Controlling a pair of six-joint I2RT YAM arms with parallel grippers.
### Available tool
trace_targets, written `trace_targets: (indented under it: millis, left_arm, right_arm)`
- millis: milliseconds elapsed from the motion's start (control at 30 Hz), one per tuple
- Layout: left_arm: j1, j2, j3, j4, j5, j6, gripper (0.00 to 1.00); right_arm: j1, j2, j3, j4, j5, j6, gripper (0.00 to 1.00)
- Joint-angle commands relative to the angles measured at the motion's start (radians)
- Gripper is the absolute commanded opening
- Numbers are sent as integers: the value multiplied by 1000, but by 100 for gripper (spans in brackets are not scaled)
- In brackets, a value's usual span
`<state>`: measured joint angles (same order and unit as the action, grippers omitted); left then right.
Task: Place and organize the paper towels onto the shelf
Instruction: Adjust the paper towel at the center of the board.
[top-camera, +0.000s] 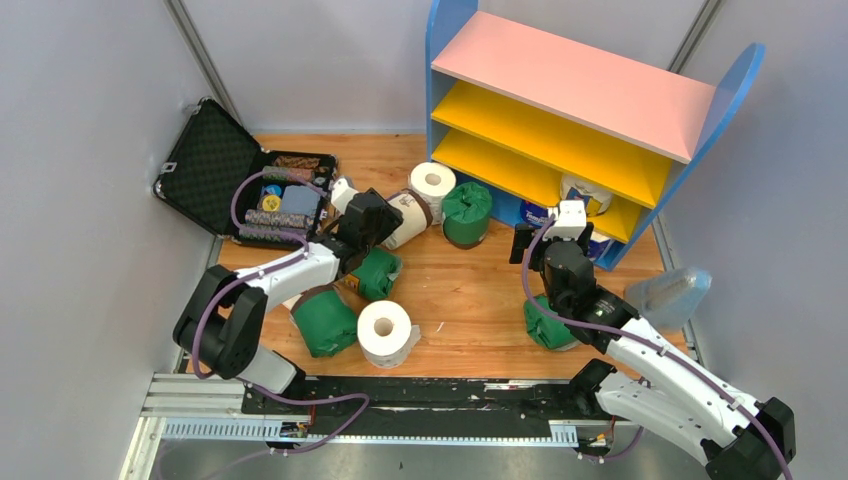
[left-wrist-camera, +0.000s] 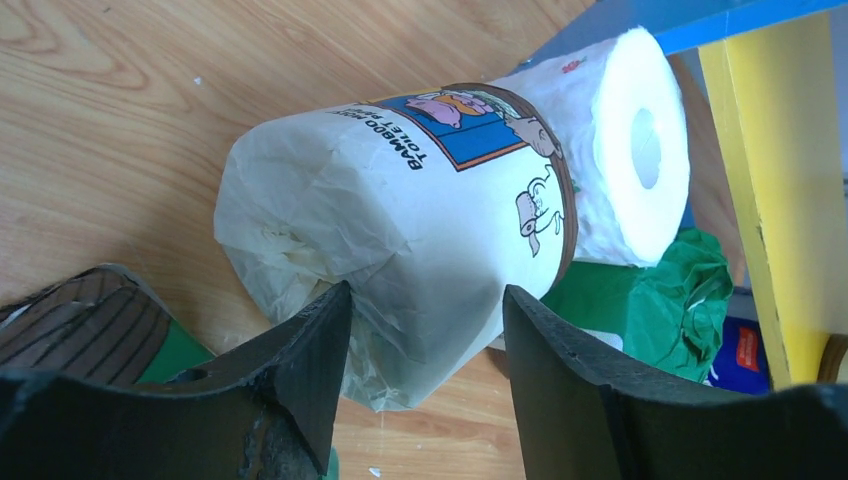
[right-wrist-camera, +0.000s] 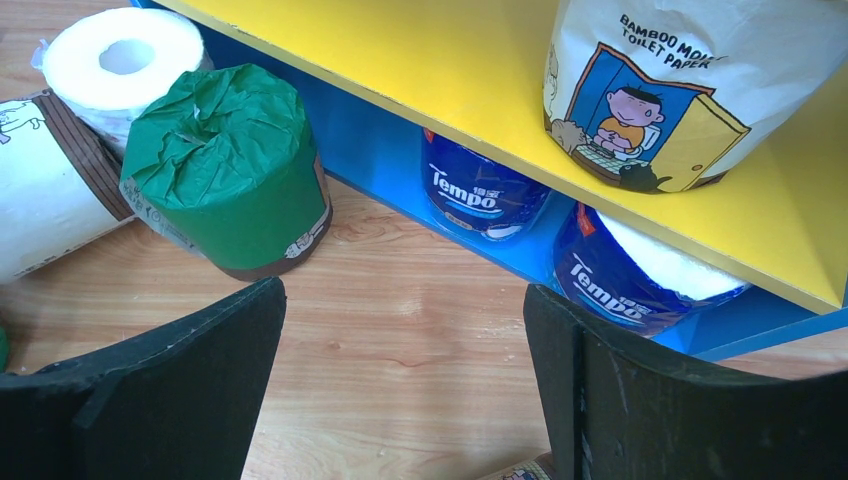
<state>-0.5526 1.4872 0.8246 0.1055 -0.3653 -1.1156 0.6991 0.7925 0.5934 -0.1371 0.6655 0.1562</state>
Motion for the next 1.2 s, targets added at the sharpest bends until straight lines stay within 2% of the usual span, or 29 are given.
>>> trace_targets:
  millis: [0, 133, 200, 333, 500, 667, 900, 1167]
  left_arm:
    - [-26, 29, 68, 111, -14, 34, 65]
    - [-27, 63, 56, 115, -17, 12, 64]
    - [-26, 71, 45, 109, -14, -8, 69]
    - [-27, 74, 26, 92, -23, -32, 88]
    - [-24, 85, 19, 90, -45, -38, 99]
    - [-8, 95, 26, 44, -48, -66, 100]
    - [-6, 82, 92, -187, -113, -97, 100]
    - [-5, 100, 117, -232, -131, -103, 100]
  right_arm:
    - [2, 4, 16, 24, 18, 10, 91]
    - [2, 10, 16, 23, 18, 9, 91]
    - [2, 13, 17, 23, 21, 8, 91]
    - [2, 12, 17, 24, 21, 8, 91]
    - [2, 8, 16, 23, 19, 9, 91]
    - [2, 8, 16, 22, 22, 10, 91]
    - [2, 10, 17, 22, 19, 9, 91]
    - [2, 13, 17, 22, 24, 8, 91]
